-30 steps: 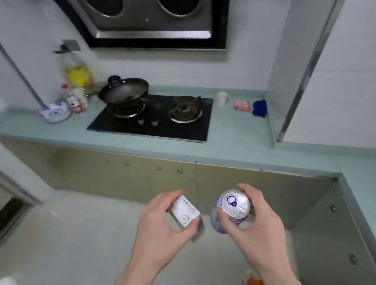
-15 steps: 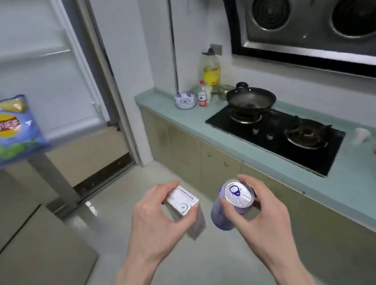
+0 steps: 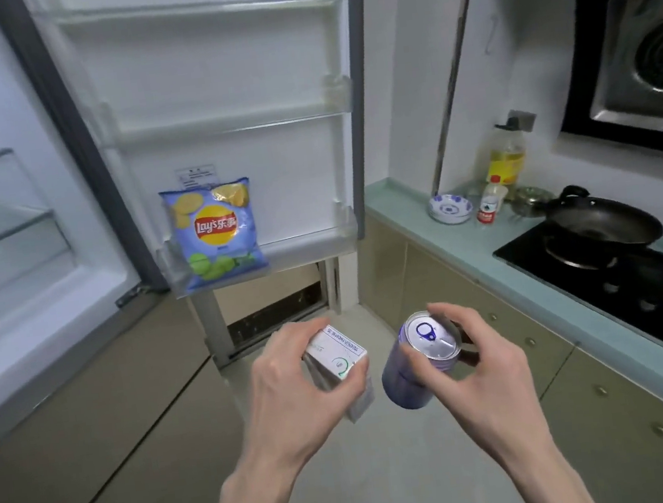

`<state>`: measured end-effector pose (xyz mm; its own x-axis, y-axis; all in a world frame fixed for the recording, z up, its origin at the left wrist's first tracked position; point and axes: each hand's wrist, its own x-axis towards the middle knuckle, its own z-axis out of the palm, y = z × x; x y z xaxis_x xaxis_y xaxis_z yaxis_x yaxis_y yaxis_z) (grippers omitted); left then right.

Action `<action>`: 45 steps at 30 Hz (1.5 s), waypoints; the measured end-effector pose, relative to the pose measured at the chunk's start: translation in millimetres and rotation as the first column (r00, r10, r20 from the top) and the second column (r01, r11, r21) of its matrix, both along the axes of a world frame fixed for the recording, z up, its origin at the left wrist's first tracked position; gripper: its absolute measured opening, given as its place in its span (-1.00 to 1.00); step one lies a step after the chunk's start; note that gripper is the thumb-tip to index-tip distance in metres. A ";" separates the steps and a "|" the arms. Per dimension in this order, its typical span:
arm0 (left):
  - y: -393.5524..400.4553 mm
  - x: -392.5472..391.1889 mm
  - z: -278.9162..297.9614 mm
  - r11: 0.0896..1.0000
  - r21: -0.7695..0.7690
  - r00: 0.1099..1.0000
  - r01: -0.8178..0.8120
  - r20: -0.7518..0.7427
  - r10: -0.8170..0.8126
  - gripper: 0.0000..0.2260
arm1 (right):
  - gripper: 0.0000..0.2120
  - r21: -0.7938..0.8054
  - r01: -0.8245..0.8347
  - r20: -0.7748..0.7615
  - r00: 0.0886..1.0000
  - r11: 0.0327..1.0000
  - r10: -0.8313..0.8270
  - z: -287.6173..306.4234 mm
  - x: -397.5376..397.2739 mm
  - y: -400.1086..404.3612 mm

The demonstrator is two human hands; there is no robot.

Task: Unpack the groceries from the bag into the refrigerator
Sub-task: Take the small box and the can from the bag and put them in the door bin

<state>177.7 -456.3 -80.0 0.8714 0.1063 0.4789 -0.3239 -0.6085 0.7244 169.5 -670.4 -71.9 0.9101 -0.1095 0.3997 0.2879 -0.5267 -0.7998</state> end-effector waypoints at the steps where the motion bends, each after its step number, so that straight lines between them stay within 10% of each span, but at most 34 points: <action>1: 12.8 5.1 0.1 1.000 0.008 1.000 -0.006 0.003 0.006 -0.52 | -0.60 0.003 -0.010 0.007 1.000 1.000 0.010 1.4 7.3 13.7; 45: 78.5 340.9 34.2 0.976 0.177 0.992 -0.128 0.026 0.125 -0.46 | -0.62 0.052 -0.232 0.096 0.969 0.971 0.226 15.2 402.2 83.9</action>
